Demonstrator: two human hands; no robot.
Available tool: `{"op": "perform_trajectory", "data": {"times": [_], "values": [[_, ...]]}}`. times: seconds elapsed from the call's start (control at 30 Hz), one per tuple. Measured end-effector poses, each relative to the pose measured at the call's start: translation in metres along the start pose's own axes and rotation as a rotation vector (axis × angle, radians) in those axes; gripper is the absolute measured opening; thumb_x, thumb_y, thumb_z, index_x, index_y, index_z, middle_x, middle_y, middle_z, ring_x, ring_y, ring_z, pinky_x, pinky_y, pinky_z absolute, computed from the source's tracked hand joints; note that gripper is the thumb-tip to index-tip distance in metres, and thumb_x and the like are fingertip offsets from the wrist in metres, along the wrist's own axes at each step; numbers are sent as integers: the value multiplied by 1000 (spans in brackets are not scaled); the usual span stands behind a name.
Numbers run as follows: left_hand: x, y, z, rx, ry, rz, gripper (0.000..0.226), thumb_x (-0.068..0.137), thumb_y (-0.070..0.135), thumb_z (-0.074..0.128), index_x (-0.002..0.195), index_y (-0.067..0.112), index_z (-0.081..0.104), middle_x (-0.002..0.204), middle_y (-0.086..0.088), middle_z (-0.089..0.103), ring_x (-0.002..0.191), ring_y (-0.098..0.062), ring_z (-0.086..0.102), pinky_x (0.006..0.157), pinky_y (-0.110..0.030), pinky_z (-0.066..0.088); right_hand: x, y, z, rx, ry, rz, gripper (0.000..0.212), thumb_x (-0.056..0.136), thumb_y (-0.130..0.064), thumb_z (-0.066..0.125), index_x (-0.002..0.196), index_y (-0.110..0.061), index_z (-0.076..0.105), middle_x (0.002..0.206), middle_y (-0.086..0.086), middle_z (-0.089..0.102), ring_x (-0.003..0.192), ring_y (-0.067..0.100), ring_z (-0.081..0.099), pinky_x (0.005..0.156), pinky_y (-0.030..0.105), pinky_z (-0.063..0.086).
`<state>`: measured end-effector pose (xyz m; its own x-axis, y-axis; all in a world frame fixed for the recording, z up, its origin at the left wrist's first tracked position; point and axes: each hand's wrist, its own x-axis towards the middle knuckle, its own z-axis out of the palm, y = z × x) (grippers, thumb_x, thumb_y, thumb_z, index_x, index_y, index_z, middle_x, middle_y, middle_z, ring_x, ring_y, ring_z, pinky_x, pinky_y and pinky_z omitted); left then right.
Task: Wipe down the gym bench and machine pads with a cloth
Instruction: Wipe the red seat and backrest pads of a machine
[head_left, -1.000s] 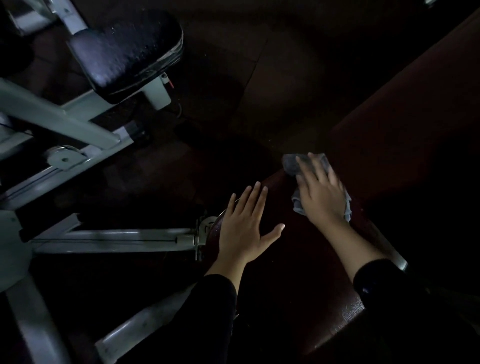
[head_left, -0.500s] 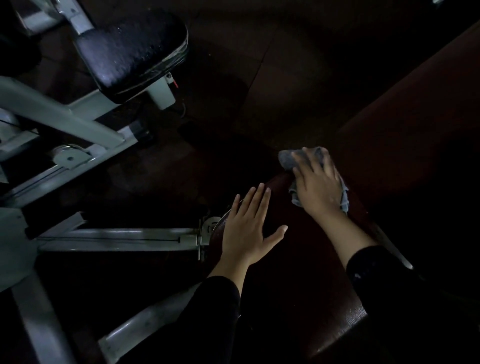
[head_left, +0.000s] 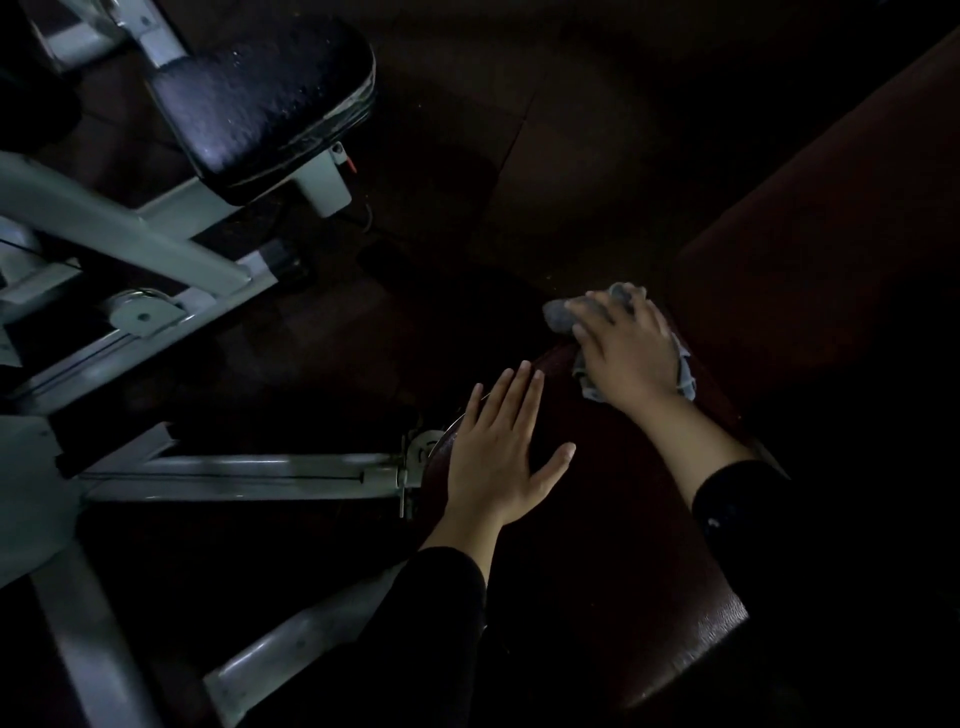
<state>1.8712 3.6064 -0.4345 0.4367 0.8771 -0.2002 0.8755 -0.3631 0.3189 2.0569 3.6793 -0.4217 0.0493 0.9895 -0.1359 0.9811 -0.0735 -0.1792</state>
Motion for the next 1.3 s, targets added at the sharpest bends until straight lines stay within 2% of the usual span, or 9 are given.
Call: {"op": "perform_trajectory", "data": {"times": [0.17, 0.27, 0.37, 0.47, 0.6, 0.7, 0.8, 1.03, 1.3], "values": [[0, -1, 1, 19, 3, 2, 82, 93, 70, 13, 155, 19, -2, 162, 2, -6, 148, -12, -9, 121, -39, -3, -32, 10, 1, 74, 109, 133, 46, 98, -38, 25, 139, -33, 47, 151, -5, 36, 137, 29, 34, 97, 49, 41], [0, -1, 1, 22, -12, 8, 82, 93, 71, 13, 155, 20, -3, 162, 2, -8, 148, -12, -11, 121, -40, -5, -47, 6, 2, 57, 138, 145, 48, 97, -35, 26, 134, -27, 54, 145, 2, 46, 130, 34, 42, 96, 51, 41], [0, 0, -2, 8, -27, 1, 82, 92, 71, 14, 154, 21, -3, 162, 4, -10, 147, -11, -13, 120, -44, -8, -55, 4, -1, 62, 110, 141, 48, 97, -35, 25, 134, -27, 54, 145, 2, 46, 135, 36, 35, 100, 54, 37], [-7, 3, -5, 4, -4, 15, 81, 94, 69, 17, 154, 17, -1, 162, 1, -8, 147, -12, -14, 118, -48, -11, -75, 4, -1, 73, 121, 114, 38, 97, -24, 45, 134, -27, 54, 144, 2, 46, 134, 39, 33, 99, 58, 37], [-36, 11, 4, 10, 91, 110, 78, 96, 64, 27, 153, 13, 11, 161, 0, 4, 149, -11, 0, 119, -50, 1, -125, 6, 4, -74, 115, 42, 60, 79, -20, 71, 135, -24, 52, 138, 4, 52, 126, 38, 41, 89, 53, 50], [-60, 20, 14, 18, 83, 174, 75, 96, 60, 30, 153, 13, 18, 161, 0, 13, 148, -11, 8, 118, -50, 5, -160, 9, 16, -51, 242, 8, 44, 89, -21, 47, 132, -26, 50, 132, 3, 56, 117, 40, 49, 84, 53, 52], [-82, 27, 22, 20, 71, 178, 72, 97, 58, 29, 153, 14, 21, 161, 0, 16, 148, -11, 10, 117, -51, 6, -191, 8, 23, -2, 298, 14, 42, 91, -20, 43, 131, -27, 49, 131, 3, 56, 115, 40, 50, 83, 54, 51], [-124, 49, 40, 21, 108, 132, 66, 98, 54, 27, 152, 17, 26, 160, 1, 19, 148, -12, 12, 117, -53, 6, -251, 10, 23, -14, 184, -8, 49, 87, -36, 36, 132, -30, 55, 134, 1, 54, 123, 35, 42, 87, 52, 47], [-144, 59, 55, 48, 142, 65, 62, 100, 53, 19, 154, 23, 18, 162, 3, 12, 149, -12, 5, 119, -50, 0, -271, 20, 26, 40, 111, 54, 49, 95, -49, 31, 142, -39, 40, 150, -3, 35, 139, 29, 24, 109, 50, 30]]}}
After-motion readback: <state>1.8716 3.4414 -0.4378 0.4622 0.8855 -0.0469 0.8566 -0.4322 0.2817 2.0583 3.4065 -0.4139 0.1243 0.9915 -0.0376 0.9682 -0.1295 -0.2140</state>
